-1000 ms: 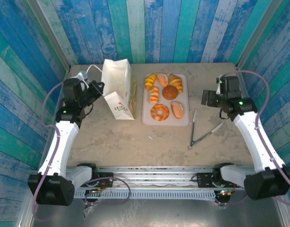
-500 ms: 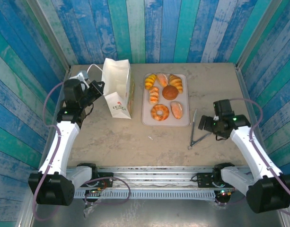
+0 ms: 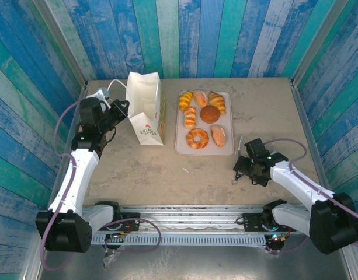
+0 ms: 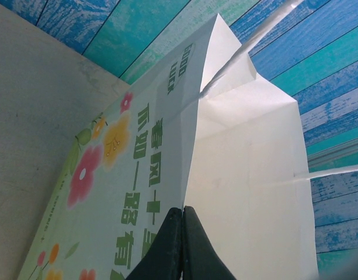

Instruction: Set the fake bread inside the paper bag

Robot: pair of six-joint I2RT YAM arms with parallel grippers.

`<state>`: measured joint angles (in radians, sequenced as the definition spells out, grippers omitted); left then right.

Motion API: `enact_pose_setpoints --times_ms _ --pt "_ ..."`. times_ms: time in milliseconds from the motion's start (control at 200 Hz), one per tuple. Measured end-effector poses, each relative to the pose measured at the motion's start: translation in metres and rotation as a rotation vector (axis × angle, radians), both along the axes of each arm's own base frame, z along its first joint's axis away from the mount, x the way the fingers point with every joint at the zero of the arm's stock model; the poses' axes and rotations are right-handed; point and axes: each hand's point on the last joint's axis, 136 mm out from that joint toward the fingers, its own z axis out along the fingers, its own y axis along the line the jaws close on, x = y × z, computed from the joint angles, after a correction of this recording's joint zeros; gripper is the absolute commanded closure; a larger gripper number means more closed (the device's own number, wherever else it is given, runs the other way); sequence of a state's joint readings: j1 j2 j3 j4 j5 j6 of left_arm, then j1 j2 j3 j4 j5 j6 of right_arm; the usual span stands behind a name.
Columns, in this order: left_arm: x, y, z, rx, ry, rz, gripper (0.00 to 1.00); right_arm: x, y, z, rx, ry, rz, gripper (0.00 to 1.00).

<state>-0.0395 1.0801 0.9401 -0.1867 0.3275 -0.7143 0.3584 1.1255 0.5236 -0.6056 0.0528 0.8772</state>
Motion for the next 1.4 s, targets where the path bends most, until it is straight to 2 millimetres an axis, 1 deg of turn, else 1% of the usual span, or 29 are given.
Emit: enact_pose_setpoints --times_ms 145,230,311,486,621,756,816,982,1167,1272,1337,1402 --pt "0.001 0.003 -0.006 0.006 0.009 0.016 1.0 0.005 0.008 -0.006 -0.012 0.009 0.027 0.0" --pt "0.0 0.003 -0.011 0.008 0.021 0.019 1.0 0.008 0.009 -0.008 -0.027 0.009 0.034 0.0" --pt "0.0 0.003 -0.012 0.008 0.022 0.019 1.0 0.013 0.01 -0.008 -0.045 0.006 0.038 0.0" --pt "0.001 0.003 -0.011 0.008 0.019 0.019 1.0 0.023 0.007 -0.01 -0.1 0.011 0.036 0.0" --pt "0.001 0.003 -0.011 0.008 0.019 0.019 1.0 0.026 0.002 -0.012 -0.134 0.006 0.026 0.01" --pt "0.001 0.004 -0.011 0.009 0.019 0.021 1.0 0.029 -0.004 -0.014 -0.175 0.011 0.014 0.09" --pt "0.001 0.004 -0.011 0.01 0.018 0.021 1.0 0.033 -0.003 -0.014 -0.179 0.01 0.011 0.13" --pt "0.001 0.004 -0.011 0.011 0.018 0.02 1.0 0.042 0.001 -0.014 -0.177 0.006 0.01 0.29" --pt "0.001 0.004 -0.011 0.012 0.018 0.024 1.0 0.044 0.0 -0.013 -0.182 0.0 0.019 0.4" --pt "0.001 0.005 -0.012 0.014 0.022 0.028 1.0 0.043 -0.006 -0.012 -0.184 0.007 0.018 0.46" --pt "0.001 0.006 -0.013 0.016 0.027 0.032 1.0 0.043 -0.013 -0.007 -0.178 0.003 0.012 0.49" --pt "0.001 0.006 -0.014 0.017 0.031 0.035 1.0 0.046 -0.021 0.0 -0.17 -0.014 -0.002 0.5"
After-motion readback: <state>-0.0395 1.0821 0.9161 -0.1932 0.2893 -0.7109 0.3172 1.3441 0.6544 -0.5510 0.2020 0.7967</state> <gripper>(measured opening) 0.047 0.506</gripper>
